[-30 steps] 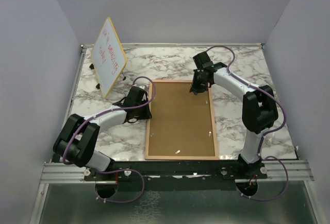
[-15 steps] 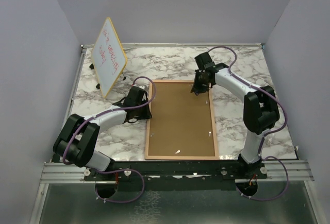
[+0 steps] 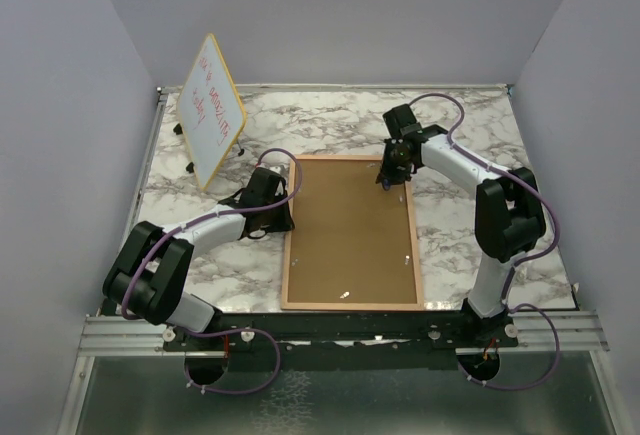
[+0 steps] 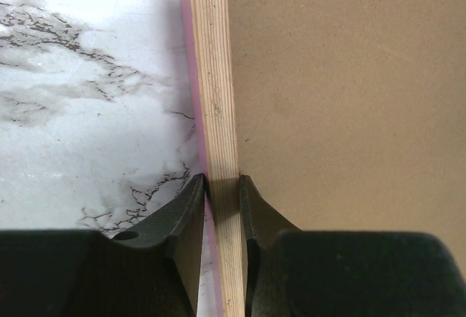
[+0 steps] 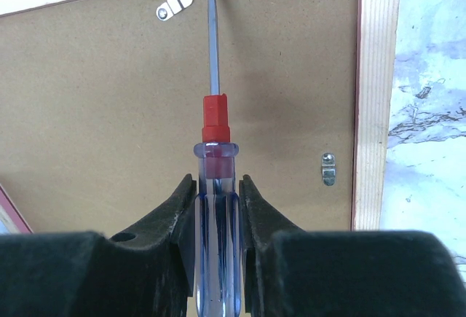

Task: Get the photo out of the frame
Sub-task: Release the photo frame item from the photo frame.

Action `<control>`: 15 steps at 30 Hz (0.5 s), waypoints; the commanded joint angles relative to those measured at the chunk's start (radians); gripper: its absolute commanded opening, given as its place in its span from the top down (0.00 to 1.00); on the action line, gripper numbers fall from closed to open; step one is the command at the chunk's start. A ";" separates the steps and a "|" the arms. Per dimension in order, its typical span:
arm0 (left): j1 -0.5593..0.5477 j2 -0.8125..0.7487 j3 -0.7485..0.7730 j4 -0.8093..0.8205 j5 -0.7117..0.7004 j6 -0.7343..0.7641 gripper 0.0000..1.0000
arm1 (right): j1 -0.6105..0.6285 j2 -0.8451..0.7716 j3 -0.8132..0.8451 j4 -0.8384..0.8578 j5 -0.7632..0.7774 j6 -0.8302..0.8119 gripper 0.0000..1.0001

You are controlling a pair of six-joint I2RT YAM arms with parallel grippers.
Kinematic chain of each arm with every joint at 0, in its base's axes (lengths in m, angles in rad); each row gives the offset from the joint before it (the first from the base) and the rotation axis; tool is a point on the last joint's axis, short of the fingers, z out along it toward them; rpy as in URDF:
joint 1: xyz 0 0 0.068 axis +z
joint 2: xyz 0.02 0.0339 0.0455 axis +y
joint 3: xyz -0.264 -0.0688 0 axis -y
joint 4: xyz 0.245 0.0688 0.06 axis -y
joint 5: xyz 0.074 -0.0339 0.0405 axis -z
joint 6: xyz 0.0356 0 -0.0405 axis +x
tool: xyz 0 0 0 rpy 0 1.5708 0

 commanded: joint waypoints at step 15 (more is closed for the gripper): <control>0.001 0.013 -0.010 -0.048 -0.026 0.016 0.82 | -0.011 -0.067 0.060 -0.013 -0.115 -0.020 0.99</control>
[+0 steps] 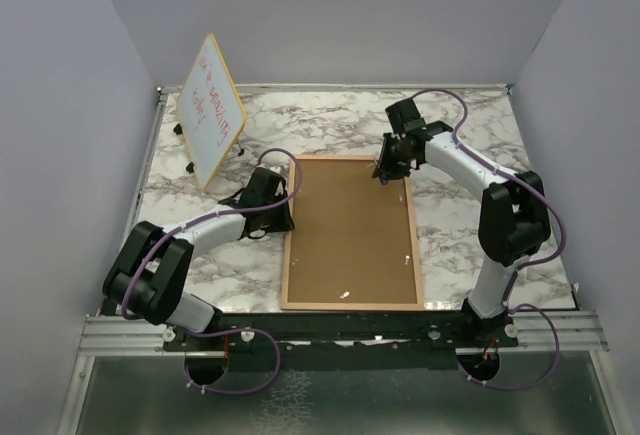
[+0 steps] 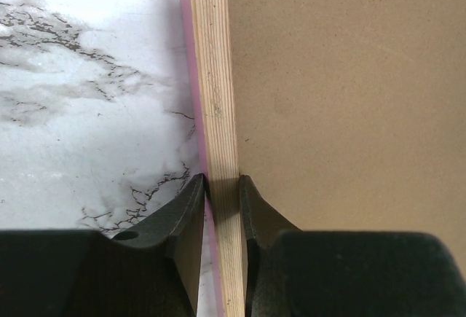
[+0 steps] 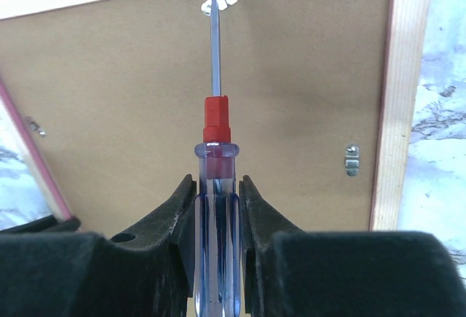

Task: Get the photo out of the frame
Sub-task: Release the photo frame item from the photo frame.

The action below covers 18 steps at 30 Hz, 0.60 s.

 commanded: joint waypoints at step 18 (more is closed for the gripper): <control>0.002 0.015 -0.010 -0.047 -0.027 0.017 0.82 | -0.007 0.055 0.073 -0.011 -0.145 -0.042 0.99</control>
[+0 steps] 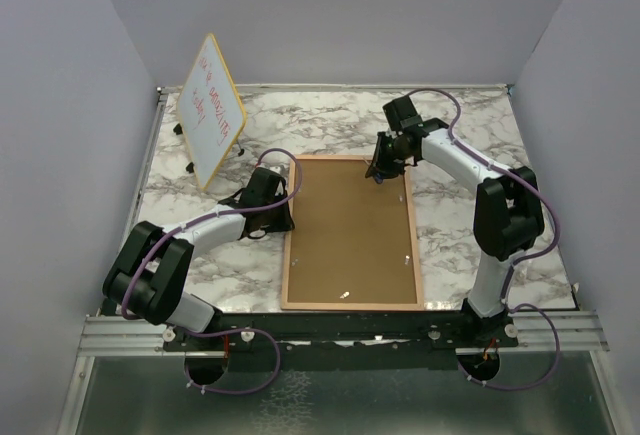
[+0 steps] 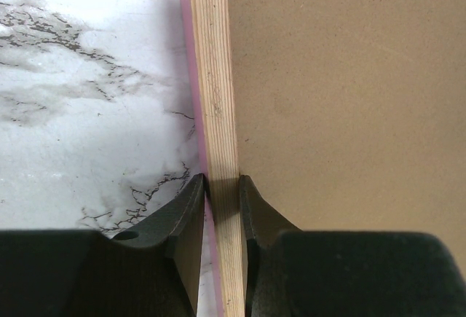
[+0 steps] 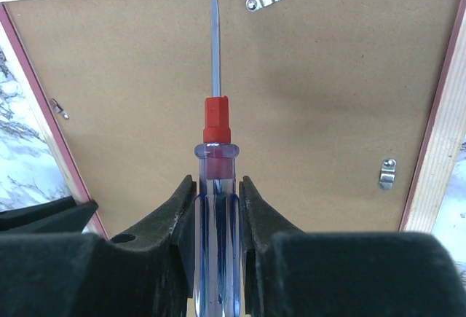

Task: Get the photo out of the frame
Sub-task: Release the photo frame item from the photo frame.

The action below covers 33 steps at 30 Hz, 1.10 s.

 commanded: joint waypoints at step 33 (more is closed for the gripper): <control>0.001 0.010 -0.014 -0.049 -0.027 0.018 0.82 | -0.007 0.027 0.010 -0.030 -0.020 -0.033 0.99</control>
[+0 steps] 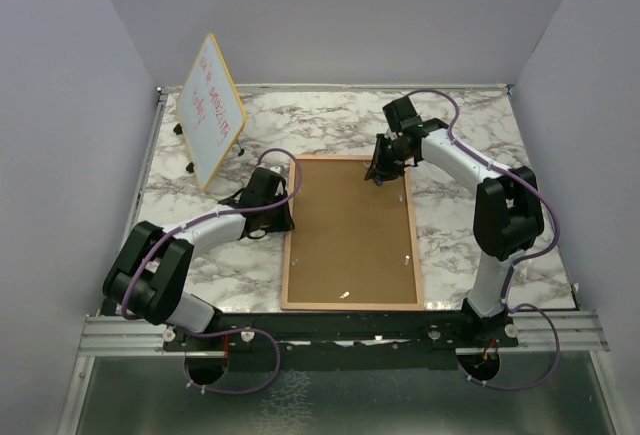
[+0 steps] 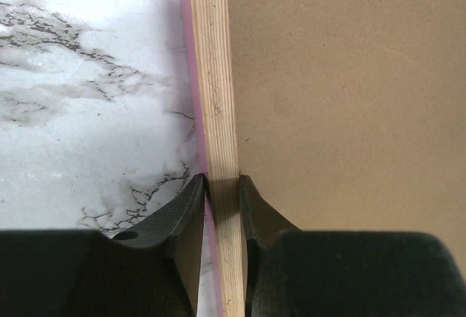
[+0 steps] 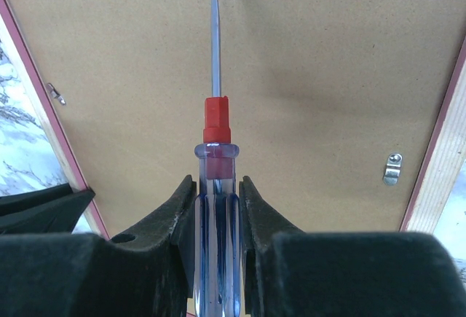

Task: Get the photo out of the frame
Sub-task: Release the photo frame item from the photo frame.

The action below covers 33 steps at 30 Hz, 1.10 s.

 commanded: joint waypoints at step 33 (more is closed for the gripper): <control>0.001 0.010 -0.011 -0.053 -0.024 0.019 0.83 | -0.014 0.072 0.036 -0.046 0.103 -0.017 0.99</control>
